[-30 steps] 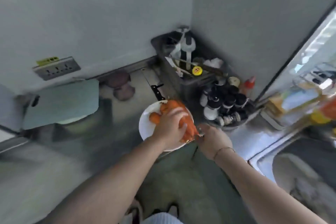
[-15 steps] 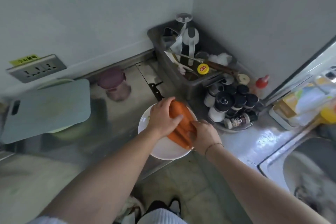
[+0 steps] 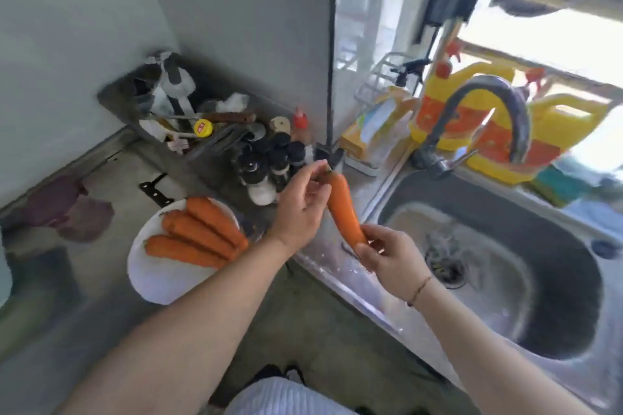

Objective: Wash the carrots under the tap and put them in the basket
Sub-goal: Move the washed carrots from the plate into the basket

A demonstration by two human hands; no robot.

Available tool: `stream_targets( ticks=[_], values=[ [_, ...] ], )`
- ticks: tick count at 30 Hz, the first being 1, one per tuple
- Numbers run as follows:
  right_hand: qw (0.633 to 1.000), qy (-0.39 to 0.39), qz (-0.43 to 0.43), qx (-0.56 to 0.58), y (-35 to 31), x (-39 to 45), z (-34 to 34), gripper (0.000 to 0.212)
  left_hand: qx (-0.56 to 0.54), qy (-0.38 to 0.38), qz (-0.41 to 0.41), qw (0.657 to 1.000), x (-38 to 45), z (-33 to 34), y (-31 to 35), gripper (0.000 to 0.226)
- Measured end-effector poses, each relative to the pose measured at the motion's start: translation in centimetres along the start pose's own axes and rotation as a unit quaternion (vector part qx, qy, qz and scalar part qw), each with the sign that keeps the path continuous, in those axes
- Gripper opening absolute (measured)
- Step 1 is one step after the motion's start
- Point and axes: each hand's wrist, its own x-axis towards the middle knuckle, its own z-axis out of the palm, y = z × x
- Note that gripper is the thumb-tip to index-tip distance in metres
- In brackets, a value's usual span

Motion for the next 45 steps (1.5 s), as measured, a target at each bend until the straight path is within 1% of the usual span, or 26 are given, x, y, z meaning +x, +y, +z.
stream_targets(
  ticks=[3, 7, 9, 11, 13, 16, 19, 21, 22, 24, 26, 30, 32, 33, 36, 38, 39, 41, 44, 45],
  values=[
    [0.996, 0.074, 0.036, 0.042, 3.7, -5.2, -6.2, 0.018, -0.008, -0.095, 0.045, 0.994, -0.9, 8.8, 3.9, 0.041],
    [0.982, 0.157, 0.079, 0.068, 8.7, -12.8, -14.1, 0.011, -0.027, -0.185, 0.067, 0.980, -2.6, 20.2, 8.9, 0.047],
    [0.971, 0.199, 0.112, 0.069, 11.2, -16.2, -17.5, 0.012, -0.031, -0.241, 0.073, 0.967, -3.6, 25.6, 11.3, 0.047],
    [0.958, 0.238, 0.147, 0.063, 13.9, -19.4, -20.2, 0.013, -0.037, -0.295, 0.076, 0.952, -4.6, 30.6, 13.5, 0.048],
    [0.941, 0.285, 0.176, 0.055, 16.4, -22.3, -22.4, 0.016, -0.037, -0.342, 0.063, 0.937, -5.5, 35.3, 15.5, 0.049],
    [0.916, 0.326, 0.230, 0.042, 19.5, -25.6, -24.2, 0.020, 0.009, -0.408, 0.050, 0.912, -7.1, 41.2, 17.4, 0.053],
    [0.902, 0.335, 0.272, 0.018, 22.2, -27.7, -24.8, 0.037, 0.095, -0.471, 0.069, 0.874, -8.6, 45.2, 18.3, 0.064],
    [0.895, 0.317, 0.315, 0.019, 23.6, -28.4, -24.8, 0.043, 0.212, -0.497, 0.117, 0.833, -9.4, 47.1, 18.2, 0.070],
    [0.893, 0.302, 0.334, 0.023, 24.3, -28.6, -24.7, 0.044, 0.263, -0.506, 0.142, 0.809, -9.6, 47.8, 18.0, 0.072],
    [0.893, 0.266, 0.363, 0.020, 25.5, -28.5, -24.3, 0.041, 0.321, -0.521, 0.173, 0.772, -10.0, 48.7, 17.5, 0.072],
    [0.892, 0.244, 0.381, 0.007, 26.2, -28.2, -24.2, 0.033, 0.346, -0.521, 0.189, 0.757, -10.3, 49.1, 16.9, 0.071],
    [0.888, 0.212, 0.407, -0.041, 26.9, -27.4, -24.6, 0.020, 0.364, -0.506, 0.226, 0.748, -10.3, 48.9, 16.8, 0.071],
    [0.887, 0.193, 0.412, -0.082, 26.7, -27.2, -24.9, 0.013, 0.361, -0.511, 0.226, 0.747, -10.2, 48.5, 17.0, 0.070],
    [0.886, 0.184, 0.415, -0.100, 26.4, -27.2, -25.0, 0.011, 0.352, -0.513, 0.218, 0.752, -10.2, 48.2, 17.1, 0.069],
    [0.867, 0.185, 0.426, -0.181, 24.3, -26.7, -25.8, 0.022, 0.314, -0.494, 0.199, 0.786, -9.8, 46.5, 17.0, 0.063],
    [0.863, 0.216, 0.389, -0.240, 22.0, -25.6, -26.3, 0.029, 0.285, -0.466, 0.198, 0.814, -9.2, 44.6, 16.5, 0.057],
    [0.870, 0.232, 0.358, -0.248, 20.9, -24.9, -26.3, 0.032, 0.275, -0.452, 0.200, 0.825, -8.9, 43.5, 16.2, 0.054],
    [0.894, 0.241, 0.290, -0.244, 18.0, -22.4, -25.4, 0.034, 0.277, -0.426, 0.195, 0.839, -8.0, 40.1, 15.6, 0.052],
    [0.926, 0.204, 0.209, -0.240, 14.5, -17.8, -22.4, 0.025, 0.292, -0.387, 0.163, 0.859, -6.1, 34.3, 13.8, 0.052],
    [0.935, 0.181, 0.173, -0.252, 12.8, -15.3, -20.2, 0.023, 0.296, -0.368, 0.140, 0.870, -5.3, 30.9, 12.2, 0.053]
  ],
)
